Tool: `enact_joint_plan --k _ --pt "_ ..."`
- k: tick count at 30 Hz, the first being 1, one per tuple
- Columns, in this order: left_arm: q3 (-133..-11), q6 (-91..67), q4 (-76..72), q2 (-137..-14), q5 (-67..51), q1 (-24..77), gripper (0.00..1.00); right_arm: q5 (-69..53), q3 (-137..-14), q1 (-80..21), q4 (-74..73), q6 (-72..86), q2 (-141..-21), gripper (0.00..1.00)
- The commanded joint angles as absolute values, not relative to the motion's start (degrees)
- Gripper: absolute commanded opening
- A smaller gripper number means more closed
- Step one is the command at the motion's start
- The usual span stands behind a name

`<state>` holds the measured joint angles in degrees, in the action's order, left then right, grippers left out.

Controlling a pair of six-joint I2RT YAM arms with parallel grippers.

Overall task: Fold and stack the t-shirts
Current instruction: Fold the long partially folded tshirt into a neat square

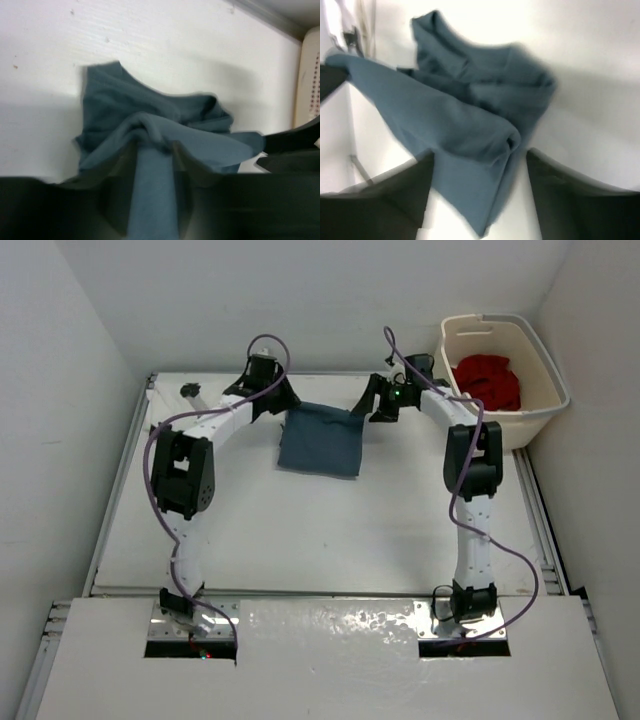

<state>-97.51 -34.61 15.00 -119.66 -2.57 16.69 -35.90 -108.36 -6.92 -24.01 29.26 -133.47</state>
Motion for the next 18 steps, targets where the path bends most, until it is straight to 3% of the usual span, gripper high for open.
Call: enact_joint_plan --k 1,2,7,18 --pt "-105.97 -34.53 14.59 -123.73 -1.23 14.68 0.39 -36.03 -115.83 -6.68 -20.05 27.25 -137.36 0.78" --pt "-107.48 -34.28 15.72 -124.45 -0.97 14.68 0.53 -35.77 -117.23 -6.59 -19.87 27.07 -137.81 0.99" --pt "-111.62 -31.74 18.02 -123.85 -0.7 14.5 1.0 -36.82 -119.89 -6.59 -18.64 26.99 -133.09 0.99" --pt "-108.46 -32.43 12.66 -123.31 -9.66 15.91 1.0 -40.96 -103.19 -10.45 -12.05 28.38 -124.54 0.99"
